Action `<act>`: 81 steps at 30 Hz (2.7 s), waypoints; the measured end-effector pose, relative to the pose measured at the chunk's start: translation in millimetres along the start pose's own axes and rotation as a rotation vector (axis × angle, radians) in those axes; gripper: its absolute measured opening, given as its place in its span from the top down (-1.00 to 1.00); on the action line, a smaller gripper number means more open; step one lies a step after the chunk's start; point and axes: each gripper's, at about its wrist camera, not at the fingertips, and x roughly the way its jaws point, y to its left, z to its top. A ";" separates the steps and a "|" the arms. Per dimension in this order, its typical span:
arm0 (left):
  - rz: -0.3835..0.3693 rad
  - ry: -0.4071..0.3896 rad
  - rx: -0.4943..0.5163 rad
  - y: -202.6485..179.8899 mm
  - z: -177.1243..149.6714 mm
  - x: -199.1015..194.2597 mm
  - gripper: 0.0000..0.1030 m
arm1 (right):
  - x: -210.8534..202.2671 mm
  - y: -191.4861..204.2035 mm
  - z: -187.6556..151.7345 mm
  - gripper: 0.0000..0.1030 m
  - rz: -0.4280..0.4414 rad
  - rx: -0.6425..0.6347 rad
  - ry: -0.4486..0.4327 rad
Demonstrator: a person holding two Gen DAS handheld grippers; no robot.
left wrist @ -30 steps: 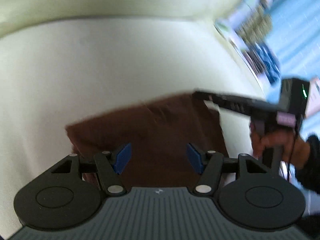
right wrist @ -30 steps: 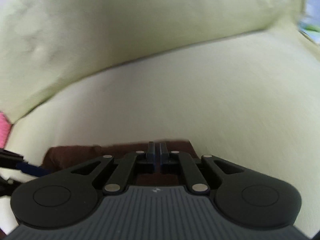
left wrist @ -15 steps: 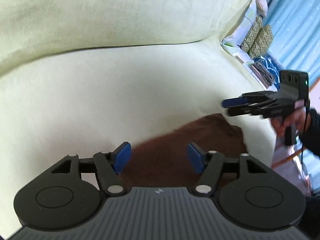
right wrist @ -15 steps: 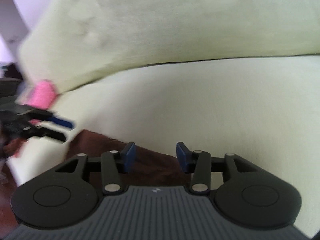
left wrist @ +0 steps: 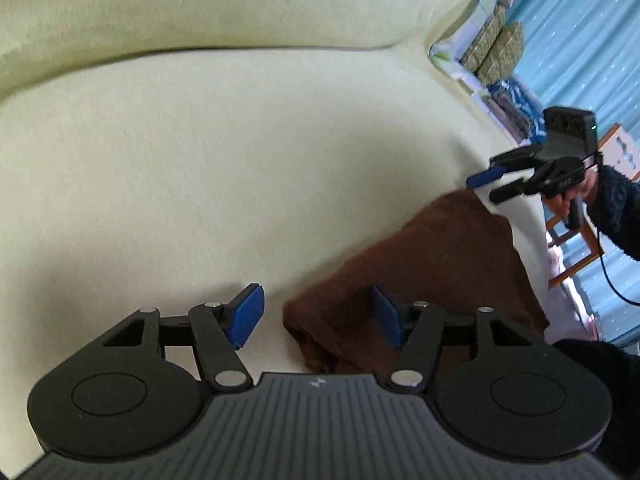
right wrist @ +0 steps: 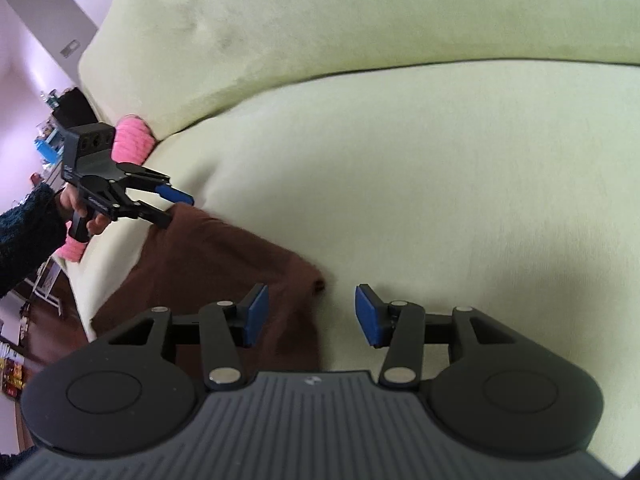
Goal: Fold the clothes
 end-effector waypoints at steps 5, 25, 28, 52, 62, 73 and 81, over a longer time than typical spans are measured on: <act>-0.038 -0.001 0.037 0.5 -6.3 5.8 0.07 | 14.8 -4.8 6.2 0.16 0.013 0.005 0.011; 0.400 -0.157 -0.028 -55.5 -34.1 -4.9 -0.06 | 37.7 71.8 -20.8 0.59 -0.371 0.014 -0.134; 0.481 -0.166 -0.047 -61.6 -32.7 -13.7 -0.13 | 24.8 88.5 -19.6 0.02 -0.502 -0.008 -0.215; 0.523 -0.078 -0.339 -192.1 -177.3 -65.4 -0.24 | 6.3 281.7 -159.7 0.56 -0.292 -0.135 -0.179; 0.153 -0.289 -0.886 -115.6 -183.3 -63.7 -0.50 | 3.7 287.7 -170.5 0.45 -0.242 -0.060 -0.114; -0.172 -0.366 -1.167 -89.4 -224.3 -28.4 0.17 | -35.8 222.6 -173.6 0.16 -0.281 0.262 -0.194; -0.163 -0.391 -1.143 -90.6 -223.1 -44.9 0.28 | -27.9 206.9 -171.7 0.13 -0.265 0.339 -0.212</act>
